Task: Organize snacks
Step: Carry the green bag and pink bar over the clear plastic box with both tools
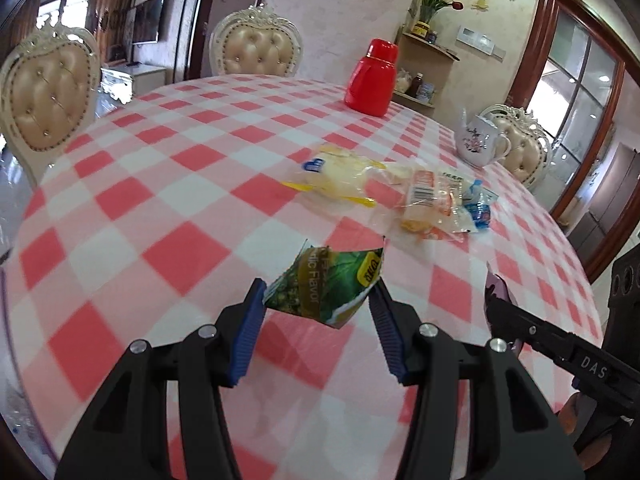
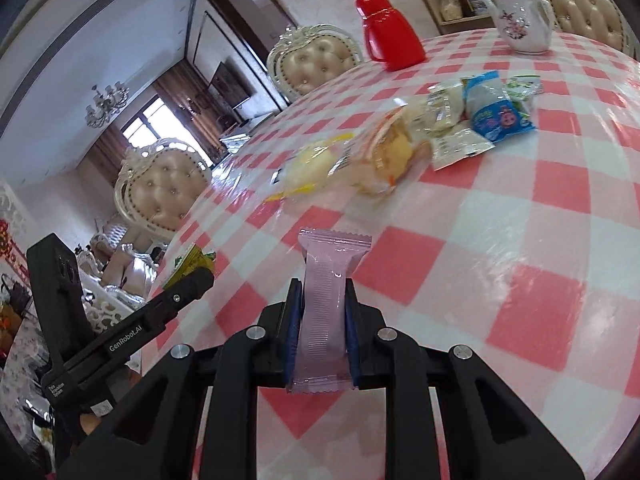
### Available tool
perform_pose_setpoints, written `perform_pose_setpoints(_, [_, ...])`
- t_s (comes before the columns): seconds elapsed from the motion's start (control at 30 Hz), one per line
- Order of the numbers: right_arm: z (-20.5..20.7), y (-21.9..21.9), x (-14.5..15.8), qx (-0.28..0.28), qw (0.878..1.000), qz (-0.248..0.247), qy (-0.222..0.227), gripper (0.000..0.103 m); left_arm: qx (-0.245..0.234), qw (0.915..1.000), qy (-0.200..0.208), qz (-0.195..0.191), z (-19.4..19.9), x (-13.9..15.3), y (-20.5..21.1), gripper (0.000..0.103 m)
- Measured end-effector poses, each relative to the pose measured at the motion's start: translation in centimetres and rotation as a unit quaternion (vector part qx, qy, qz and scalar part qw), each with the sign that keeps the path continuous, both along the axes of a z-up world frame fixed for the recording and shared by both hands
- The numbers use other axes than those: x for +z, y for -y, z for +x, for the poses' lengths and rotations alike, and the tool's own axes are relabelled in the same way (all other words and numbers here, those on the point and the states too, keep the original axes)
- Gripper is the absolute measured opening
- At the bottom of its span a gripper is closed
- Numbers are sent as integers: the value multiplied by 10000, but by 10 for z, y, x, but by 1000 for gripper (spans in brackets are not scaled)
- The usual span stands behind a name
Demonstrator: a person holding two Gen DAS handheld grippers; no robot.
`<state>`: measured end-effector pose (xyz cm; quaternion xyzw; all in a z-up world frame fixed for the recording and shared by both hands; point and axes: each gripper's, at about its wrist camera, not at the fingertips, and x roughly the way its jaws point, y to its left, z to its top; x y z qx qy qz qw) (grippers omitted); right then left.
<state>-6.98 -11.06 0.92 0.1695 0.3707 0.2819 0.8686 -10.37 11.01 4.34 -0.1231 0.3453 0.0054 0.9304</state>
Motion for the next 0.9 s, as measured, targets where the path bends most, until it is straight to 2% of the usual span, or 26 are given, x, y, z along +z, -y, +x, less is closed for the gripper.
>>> perform_pose_setpoints(0.2, [-21, -36, 0, 365, 9992, -154, 80, 20, 159, 9998, 22, 148, -30, 2, -26, 53])
perform_pose_setpoints(0.5, [-45, -87, -1, 898, 9951, -406, 116, 20, 364, 9992, -8, 168, -71, -1, -65, 53])
perform_pose_setpoints(0.67, [-59, -118, -4, 1183, 9910, -606, 145, 20, 439, 9988, 15, 211, -90, -2, -80, 53])
perform_pose_setpoints(0.9, [-96, -168, 6, 1736, 9793, -938, 461, 20, 759, 9965, -80, 349, -125, -7, -118, 53])
